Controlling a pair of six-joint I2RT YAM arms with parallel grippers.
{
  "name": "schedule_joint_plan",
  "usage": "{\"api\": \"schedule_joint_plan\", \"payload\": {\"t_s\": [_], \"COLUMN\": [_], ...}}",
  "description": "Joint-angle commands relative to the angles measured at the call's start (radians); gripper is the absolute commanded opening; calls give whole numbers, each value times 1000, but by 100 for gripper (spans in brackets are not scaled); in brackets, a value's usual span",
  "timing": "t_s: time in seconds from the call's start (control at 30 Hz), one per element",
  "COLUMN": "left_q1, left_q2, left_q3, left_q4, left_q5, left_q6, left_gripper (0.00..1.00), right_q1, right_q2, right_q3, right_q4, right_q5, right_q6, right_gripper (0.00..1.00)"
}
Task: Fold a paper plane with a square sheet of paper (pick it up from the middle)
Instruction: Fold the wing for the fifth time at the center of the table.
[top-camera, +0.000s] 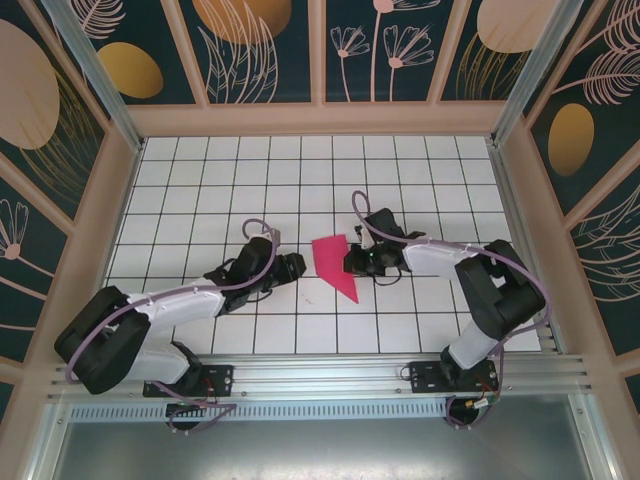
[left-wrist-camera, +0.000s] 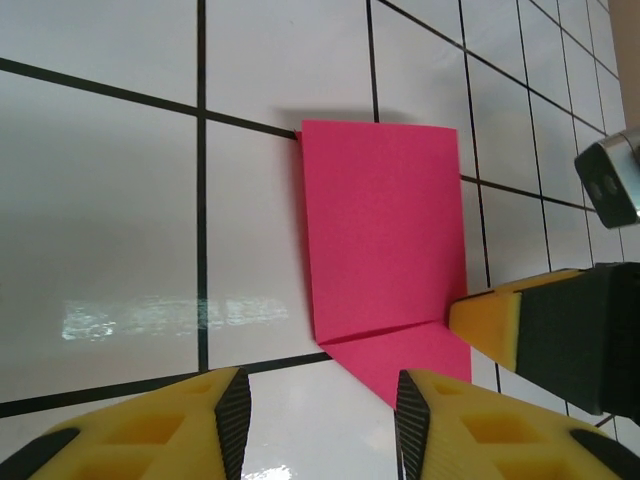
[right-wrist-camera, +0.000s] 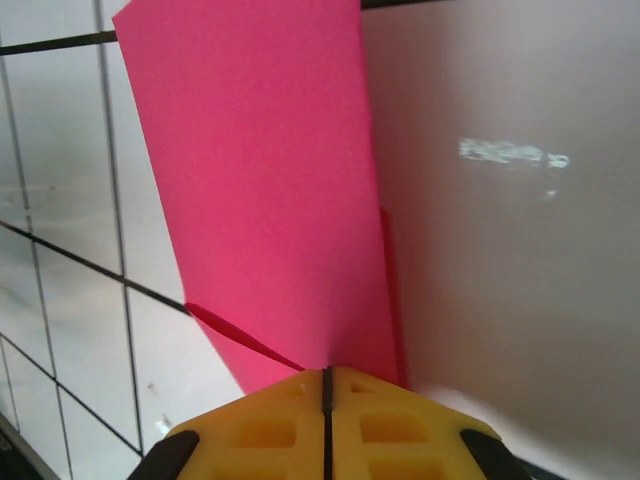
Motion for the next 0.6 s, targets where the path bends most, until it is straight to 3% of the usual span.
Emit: {"api": "schedule_joint_plan", "payload": {"t_s": [0.0,0.33,0.57], "left_q1": [-20,-67,-75], "left_q2": [43,183,264], "left_q3": [39,106,142], "left_q4": [37,73,78], "left_q5": [43,82,58], "left_q6": [5,-59,-170], "left_gripper": [47,55,55], "right_q1": [-44,-123,-152], "right_q2": [35,105,124], "right_q3": [-39,-163,-185], "right_q4": [66,233,282], "right_q5": [-47,-161,-197], "right_q6": [-38,-2,8], "right_gripper": [10,8,8]}}
